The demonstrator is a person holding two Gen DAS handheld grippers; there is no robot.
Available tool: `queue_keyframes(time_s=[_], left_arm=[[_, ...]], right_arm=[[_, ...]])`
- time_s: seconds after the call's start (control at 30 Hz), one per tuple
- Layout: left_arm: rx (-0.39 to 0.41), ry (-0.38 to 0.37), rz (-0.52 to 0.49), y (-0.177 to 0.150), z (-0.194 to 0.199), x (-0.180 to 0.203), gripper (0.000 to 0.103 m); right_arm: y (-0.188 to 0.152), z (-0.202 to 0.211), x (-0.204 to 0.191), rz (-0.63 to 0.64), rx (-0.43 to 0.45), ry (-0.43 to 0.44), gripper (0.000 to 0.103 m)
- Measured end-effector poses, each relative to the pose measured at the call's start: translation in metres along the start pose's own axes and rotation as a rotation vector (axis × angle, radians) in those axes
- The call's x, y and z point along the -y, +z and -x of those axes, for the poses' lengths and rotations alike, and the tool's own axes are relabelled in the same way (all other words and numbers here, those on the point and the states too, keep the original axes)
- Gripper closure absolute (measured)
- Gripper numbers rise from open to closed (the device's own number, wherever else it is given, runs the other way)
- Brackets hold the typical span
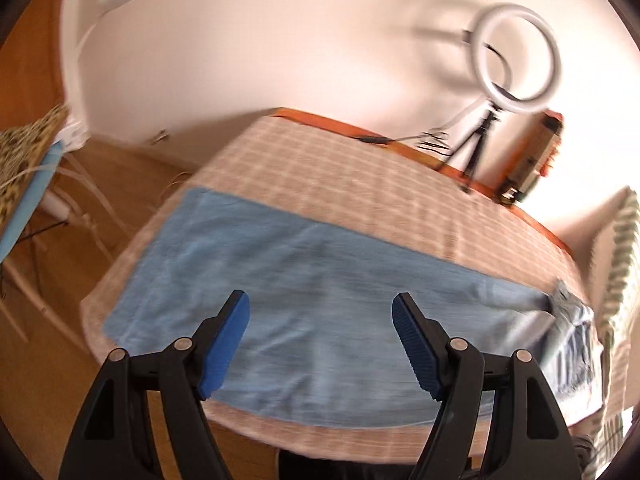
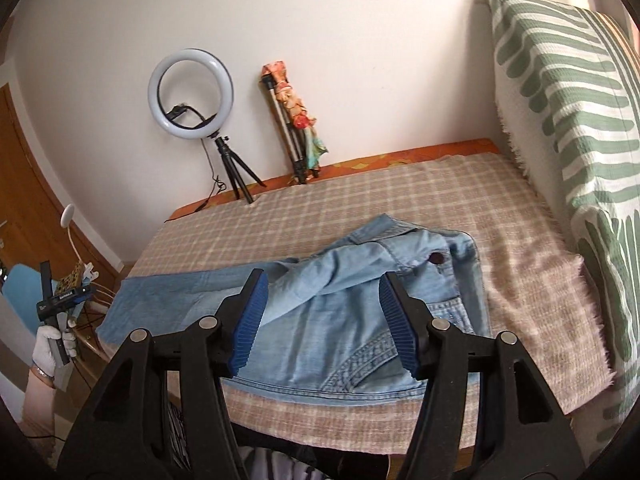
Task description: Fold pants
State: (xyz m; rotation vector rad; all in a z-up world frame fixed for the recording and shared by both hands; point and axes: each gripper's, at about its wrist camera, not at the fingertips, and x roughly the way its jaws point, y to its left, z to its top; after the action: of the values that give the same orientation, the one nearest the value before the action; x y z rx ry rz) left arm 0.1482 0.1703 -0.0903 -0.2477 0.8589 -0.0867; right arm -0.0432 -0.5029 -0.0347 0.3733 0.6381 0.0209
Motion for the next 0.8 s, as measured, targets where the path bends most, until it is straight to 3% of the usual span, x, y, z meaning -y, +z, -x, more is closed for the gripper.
queue_keyframes(time_s=[0.23, 0.43, 0.67, 0.8], left_arm=[[-0.08, -0.211, -0.106, 0.008, -0.019, 0.118, 0.031], [-0.193, -0.363, -0.19, 0.005, -0.068, 0.226, 0.031], [-0.327, -0.484, -0.289, -0.01, -0.125, 0.345, 0.031], [-0.411, -0.532, -0.322, -0.014, -0.158, 0.39, 0.031]], right_arm=[[-0.024, -0.007, 0.068, -0.127, -0.029, -0.064, 0.042], [-0.048, -0.023, 0.112, -0.209, -0.075, -0.114, 0.042], [-0.078, -0.042, 0.15, -0.288, -0.125, -0.13, 0.042], [-0.092, -0.052, 0.161, -0.32, -0.151, -0.125, 0.042]])
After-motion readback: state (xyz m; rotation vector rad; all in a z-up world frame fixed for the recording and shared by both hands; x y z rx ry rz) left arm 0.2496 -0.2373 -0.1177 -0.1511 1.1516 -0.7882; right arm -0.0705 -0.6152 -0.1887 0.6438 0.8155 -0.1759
